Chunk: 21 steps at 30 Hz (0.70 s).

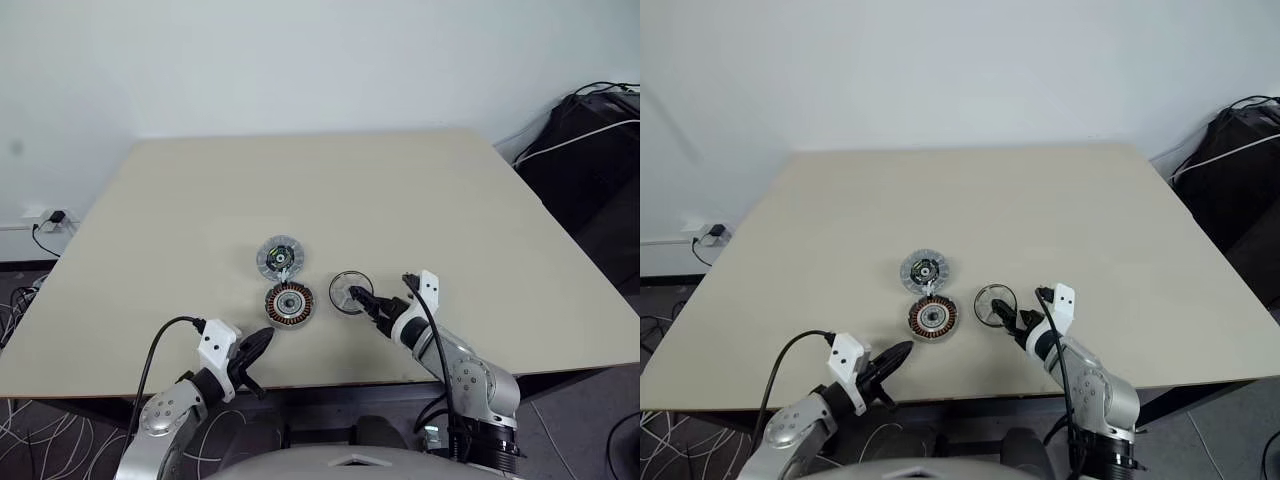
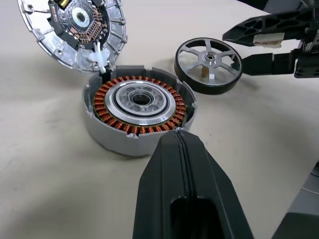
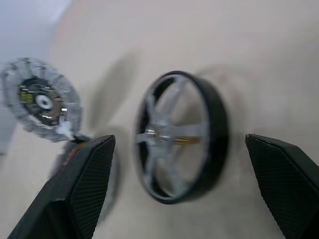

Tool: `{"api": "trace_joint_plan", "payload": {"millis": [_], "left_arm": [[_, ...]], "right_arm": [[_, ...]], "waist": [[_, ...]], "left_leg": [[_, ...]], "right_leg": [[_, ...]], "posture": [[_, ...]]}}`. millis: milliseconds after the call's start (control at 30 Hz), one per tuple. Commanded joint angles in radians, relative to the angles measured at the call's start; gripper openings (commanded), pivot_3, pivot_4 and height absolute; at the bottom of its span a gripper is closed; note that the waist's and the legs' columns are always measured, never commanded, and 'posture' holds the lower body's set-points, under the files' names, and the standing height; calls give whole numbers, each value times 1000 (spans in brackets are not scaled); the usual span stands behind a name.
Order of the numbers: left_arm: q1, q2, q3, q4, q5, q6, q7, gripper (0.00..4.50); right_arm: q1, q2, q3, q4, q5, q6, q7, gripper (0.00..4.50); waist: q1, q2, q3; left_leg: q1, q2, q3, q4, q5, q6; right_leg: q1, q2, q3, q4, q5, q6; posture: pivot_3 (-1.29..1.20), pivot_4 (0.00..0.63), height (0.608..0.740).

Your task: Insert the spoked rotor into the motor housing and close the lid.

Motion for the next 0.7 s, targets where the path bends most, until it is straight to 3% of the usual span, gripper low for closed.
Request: {"api": "trace_joint_plan", "payload": {"millis": [33, 100, 200, 500, 567, 700], "left_arm": [[-16, 1, 16, -2, -12, -12, 0, 0], [-18, 0, 17, 4, -11, -16, 0, 0], [-11, 0, 17, 9, -6, -28, 0, 0], [7, 4, 15, 19, -1, -49, -1, 0], [5, 4, 16, 21, -1, -48, -1, 0], [2, 4, 15, 19, -1, -41, 2, 0]], "right_arm": [[-27, 12, 4, 15, 38, 8, -5, 4476], [-29, 16, 8, 28, 42, 6, -10, 4476], [-25, 21, 10, 37, 55, 4, -9, 3875], [4, 9, -14, 23, 107, 13, -20, 936], [15, 9, -23, 12, 132, 19, -29, 448], [27, 32, -51, -13, 200, 23, -60, 398]], "waist": [[0, 0, 0], [0, 0, 0], [0, 1, 0], [-1, 2, 0], [1, 2, -1], [2, 2, -1]], "left_leg": [[0, 0, 0, 0, 0, 0], [0, 0, 0, 0, 0, 0], [0, 0, 0, 0, 0, 0], [0, 0, 1, -1, 0, 0], [0, 0, 1, -1, 0, 0], [0, 0, 1, -1, 0, 0]], "right_leg": [[0, 0, 0, 0, 0, 0], [0, 0, 0, 0, 0, 0], [0, 0, 0, 0, 0, 0], [-1, 0, 1, 0, 0, 0], [0, 0, 1, 0, 0, 0], [0, -1, 1, -1, 0, 0]], "posture": [[0, 0, 740], [0, 0, 740], [0, 0, 740], [0, 0, 740], [0, 0, 740], [0, 0, 740]]}}
